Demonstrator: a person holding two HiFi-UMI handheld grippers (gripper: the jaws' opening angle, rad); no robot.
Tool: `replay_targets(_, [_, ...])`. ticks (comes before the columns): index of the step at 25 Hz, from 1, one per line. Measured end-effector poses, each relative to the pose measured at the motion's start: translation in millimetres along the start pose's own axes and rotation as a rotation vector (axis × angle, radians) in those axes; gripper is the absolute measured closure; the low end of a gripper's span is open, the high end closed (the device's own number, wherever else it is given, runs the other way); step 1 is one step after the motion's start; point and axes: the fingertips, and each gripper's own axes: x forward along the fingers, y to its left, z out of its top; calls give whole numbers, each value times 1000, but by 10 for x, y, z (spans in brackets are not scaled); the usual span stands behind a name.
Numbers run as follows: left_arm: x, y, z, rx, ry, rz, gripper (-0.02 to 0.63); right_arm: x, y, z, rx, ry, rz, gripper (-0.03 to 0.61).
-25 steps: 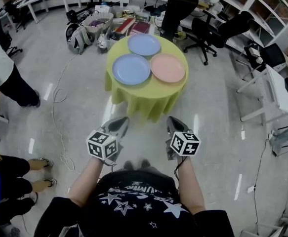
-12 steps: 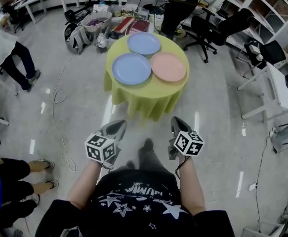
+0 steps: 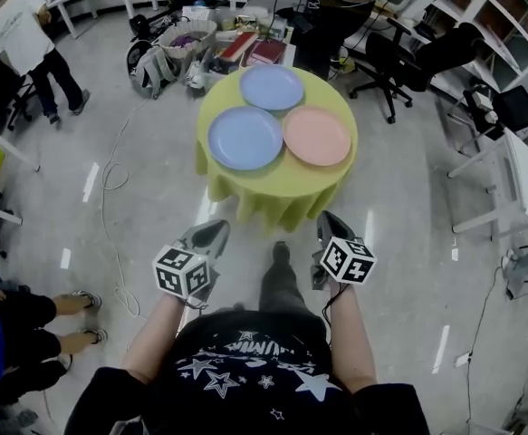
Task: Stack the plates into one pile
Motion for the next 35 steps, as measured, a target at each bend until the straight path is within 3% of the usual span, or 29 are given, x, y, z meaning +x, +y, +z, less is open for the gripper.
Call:
replay_targets(9, [682, 100, 292, 3, 0, 30, 594, 570, -412, 557, 58, -25, 52, 561])
replay_targets(19, [1297, 365, 693, -33, -2, 104, 594, 1325, -725, 1061, 30, 22, 102, 561])
replay_targets(35, [2138, 627, 1027, -58, -2, 223, 594, 2357, -1083, 1401, -15, 167, 228, 561])
